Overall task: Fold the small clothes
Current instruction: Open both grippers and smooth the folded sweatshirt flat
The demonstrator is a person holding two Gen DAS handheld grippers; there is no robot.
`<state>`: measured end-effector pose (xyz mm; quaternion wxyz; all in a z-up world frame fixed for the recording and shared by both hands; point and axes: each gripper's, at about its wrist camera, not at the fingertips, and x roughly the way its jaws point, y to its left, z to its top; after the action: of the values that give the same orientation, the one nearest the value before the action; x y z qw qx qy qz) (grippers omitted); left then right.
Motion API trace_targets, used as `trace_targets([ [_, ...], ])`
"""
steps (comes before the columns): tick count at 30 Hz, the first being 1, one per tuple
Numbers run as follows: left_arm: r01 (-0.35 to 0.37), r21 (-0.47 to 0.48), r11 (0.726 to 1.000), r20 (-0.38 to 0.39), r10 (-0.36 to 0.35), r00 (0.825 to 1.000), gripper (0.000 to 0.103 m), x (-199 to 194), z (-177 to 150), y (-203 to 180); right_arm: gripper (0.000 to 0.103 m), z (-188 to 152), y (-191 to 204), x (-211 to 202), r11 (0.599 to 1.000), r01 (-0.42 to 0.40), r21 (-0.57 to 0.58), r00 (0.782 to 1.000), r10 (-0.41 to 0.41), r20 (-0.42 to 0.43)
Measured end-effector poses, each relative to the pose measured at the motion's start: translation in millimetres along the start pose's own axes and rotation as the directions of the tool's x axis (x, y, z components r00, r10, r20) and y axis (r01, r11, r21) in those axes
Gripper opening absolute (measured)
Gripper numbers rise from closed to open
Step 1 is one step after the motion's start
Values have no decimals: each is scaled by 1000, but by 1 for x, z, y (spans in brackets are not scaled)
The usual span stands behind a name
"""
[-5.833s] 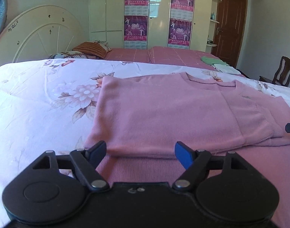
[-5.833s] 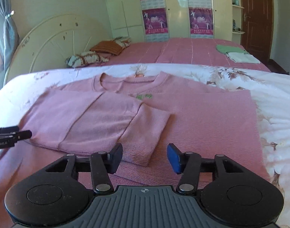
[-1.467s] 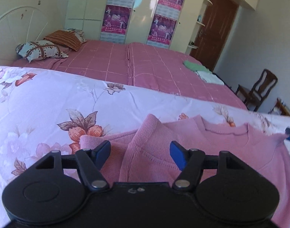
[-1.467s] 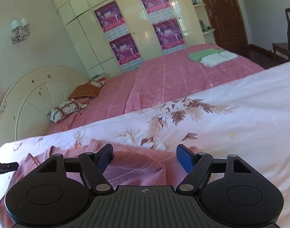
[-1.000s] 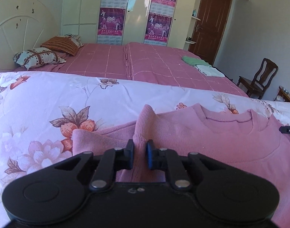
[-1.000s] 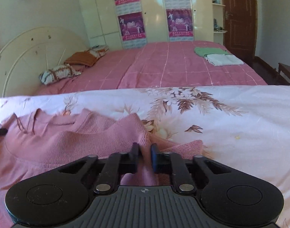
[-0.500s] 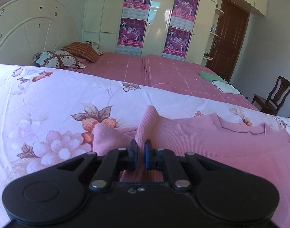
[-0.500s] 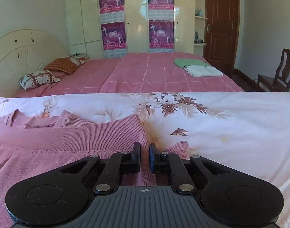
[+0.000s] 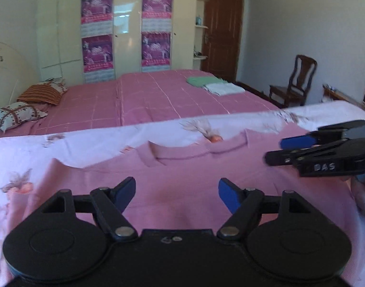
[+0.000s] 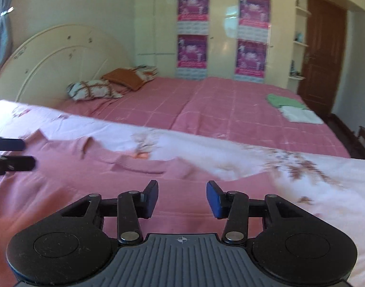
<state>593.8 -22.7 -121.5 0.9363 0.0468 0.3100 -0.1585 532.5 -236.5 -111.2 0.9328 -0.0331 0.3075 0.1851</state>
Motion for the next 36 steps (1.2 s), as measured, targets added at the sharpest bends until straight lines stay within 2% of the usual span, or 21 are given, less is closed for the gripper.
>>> trace_targets([
  [2, -19, 15, 1000, -18, 20, 1000, 77, 10, -6, -2, 46, -2, 22, 18, 998, -49, -30, 998, 48, -40],
  [4, -38, 17, 999, -12, 38, 999, 81, 7, -17, 16, 46, -6, 23, 24, 997, -37, -67, 999, 34, -42],
  [5, -48, 2, 999, -7, 48, 999, 82, 1, -22, 29, 46, -8, 14, 23, 998, -17, -65, 999, 14, -45],
  [7, -143, -22, 989, -12, 143, 990, 84, -11, -37, 61, 46, -14, -21, 15, 992, 119, -31, 992, -120, -46],
  [8, -153, -32, 988, -23, 152, 988, 85, -14, -43, 74, 46, -19, -44, 12, 983, 182, -4, 981, -182, -60],
  [9, -114, -66, 991, -23, 113, 993, 85, -19, -46, 87, 49, -25, -67, 8, 980, 194, 32, 979, -192, -75],
  [10, -124, -66, 990, -24, 123, 992, 84, -23, -45, 90, 55, -31, -85, 3, 985, 162, 63, 984, -157, -90],
  [11, -153, -34, 988, -25, 152, 988, 84, -26, -42, 85, 56, -32, -91, -2, 987, 152, 51, 985, -147, -93],
  [12, -175, -4, 984, -9, 175, 984, 82, -32, -38, 75, 57, -30, -90, -8, 981, 190, 28, 978, -187, -89],
  [13, -152, -1, 988, 24, 152, 988, 83, -42, -35, 64, 56, -28, -87, -18, 980, 195, 33, 979, -193, -64],
  [15, -61, -24, 998, 84, 62, 994, 83, -59, -31, 37, 56, -26, -79, -41, 991, 108, 80, 994, -109, 6],
  [17, -17, -21, 1000, 115, 19, 993, 83, -70, -33, 6, 56, -32, -54, -61, 998, 37, 51, 998, -39, 46],
  [20, 20, 13, 1000, 92, -21, 996, 85, -68, -48, -28, 56, -48, -21, -76, 999, -45, 16, 998, 44, 42],
  [22, -56, 35, 998, 15, 56, 998, 86, -56, -65, -31, 56, -64, -7, -79, 998, -37, -41, 999, 38, 21],
  [23, -42, -7, 999, 8, 42, 999, 87, -55, -73, -22, 55, -74, -4, -78, 997, -5, -77, 1000, 5, -2],
  [24, 1, -105, 994, 17, 1, 1000, 87, -61, -80, -6, 52, -84, -8, -76, 994, 46, -96, 998, -50, -31],
  [25, -7, -148, 989, 15, 10, 1000, 87, -67, -85, 3, 52, -93, -18, -76, 994, 75, -82, 996, -78, -40],
  [26, -49, -135, 990, 12, 51, 999, 86, -71, -88, 6, 52, -98, -29, -82, 997, 68, -35, 997, -69, -30],
  [28, -118, -84, 989, 0, 118, 993, 86, -81, -92, 6, 52, -100, -42, -87, 992, 122, -7, 991, -122, -53],
  [31, -124, -117, 985, 15, 127, 992, 85, -99, -94, 11, 52, -94, -47, -100, 993, 100, 57, 995, -98, -35],
  [36, -222, -170, 960, 25, 230, 973, 85, -125, -102, 33, 52, -93, -53, -119, 986, 131, 103, 991, -129, -28],
])
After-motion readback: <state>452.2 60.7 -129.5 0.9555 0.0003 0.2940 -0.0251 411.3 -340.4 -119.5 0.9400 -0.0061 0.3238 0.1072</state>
